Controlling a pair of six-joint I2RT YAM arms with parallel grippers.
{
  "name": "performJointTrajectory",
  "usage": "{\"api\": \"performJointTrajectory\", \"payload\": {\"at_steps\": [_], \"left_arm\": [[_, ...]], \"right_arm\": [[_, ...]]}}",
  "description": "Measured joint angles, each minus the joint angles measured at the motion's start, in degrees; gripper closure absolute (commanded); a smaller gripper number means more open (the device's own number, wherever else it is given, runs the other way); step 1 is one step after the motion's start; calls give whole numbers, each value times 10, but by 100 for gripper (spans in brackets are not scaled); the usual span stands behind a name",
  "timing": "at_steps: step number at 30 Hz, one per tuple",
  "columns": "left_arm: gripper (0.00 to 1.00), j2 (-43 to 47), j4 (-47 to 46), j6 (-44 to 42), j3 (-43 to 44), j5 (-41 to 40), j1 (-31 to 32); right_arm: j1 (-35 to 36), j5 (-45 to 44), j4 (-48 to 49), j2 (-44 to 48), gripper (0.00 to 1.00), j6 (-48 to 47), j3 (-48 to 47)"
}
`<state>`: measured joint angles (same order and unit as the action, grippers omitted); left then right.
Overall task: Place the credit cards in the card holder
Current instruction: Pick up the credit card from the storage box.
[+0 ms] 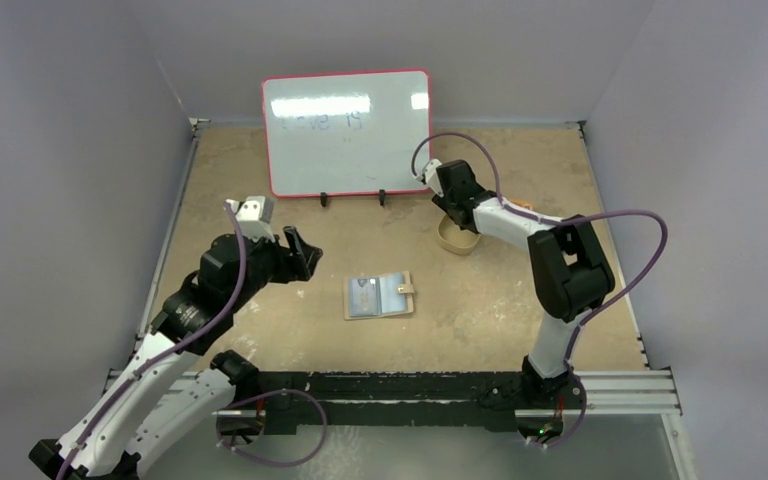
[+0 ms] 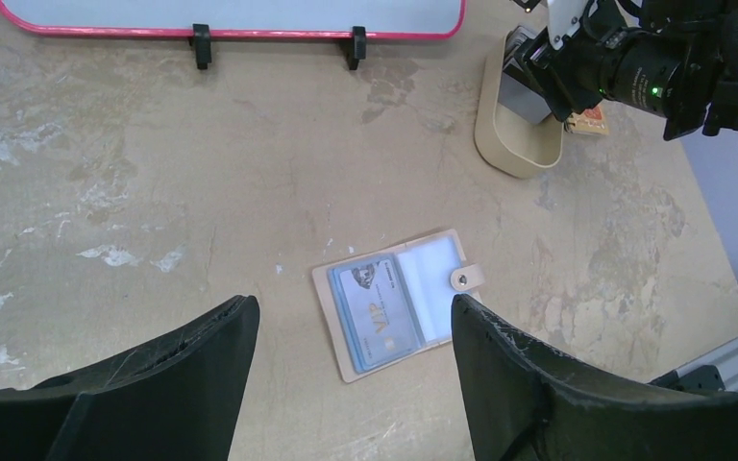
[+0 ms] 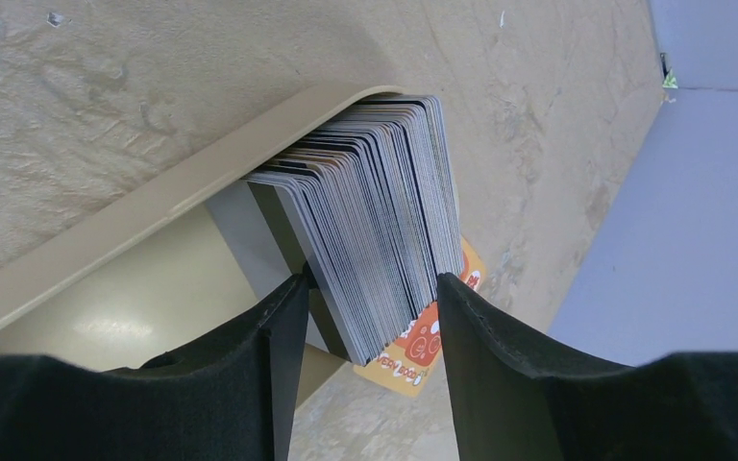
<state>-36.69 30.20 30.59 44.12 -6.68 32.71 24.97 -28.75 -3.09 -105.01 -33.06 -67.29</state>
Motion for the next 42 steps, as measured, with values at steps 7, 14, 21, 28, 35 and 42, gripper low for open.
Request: {"api": "performJointTrajectory", "payload": {"at_steps": [7, 14, 21, 28, 35, 42], "left_arm": [[27, -3, 6, 0, 0, -7, 0], [27, 0, 9, 0, -5, -14, 0], [27, 0, 9, 0, -6, -17, 0], [27, 0, 9, 0, -6, -17, 0], [26, 1, 9, 0, -6, -19, 0], [26, 2, 9, 0, -6, -20, 0]], "right_arm": [[-4, 10, 0, 0, 45, -12, 0], [-6, 15, 0, 0, 46, -12, 0], [-6, 13, 1, 0, 51, -10, 0], [-14, 12, 3, -2, 57, -5, 0], [-17, 13, 2, -2, 65, -3, -1], [-19, 12, 1, -2, 71, -4, -2]]}}
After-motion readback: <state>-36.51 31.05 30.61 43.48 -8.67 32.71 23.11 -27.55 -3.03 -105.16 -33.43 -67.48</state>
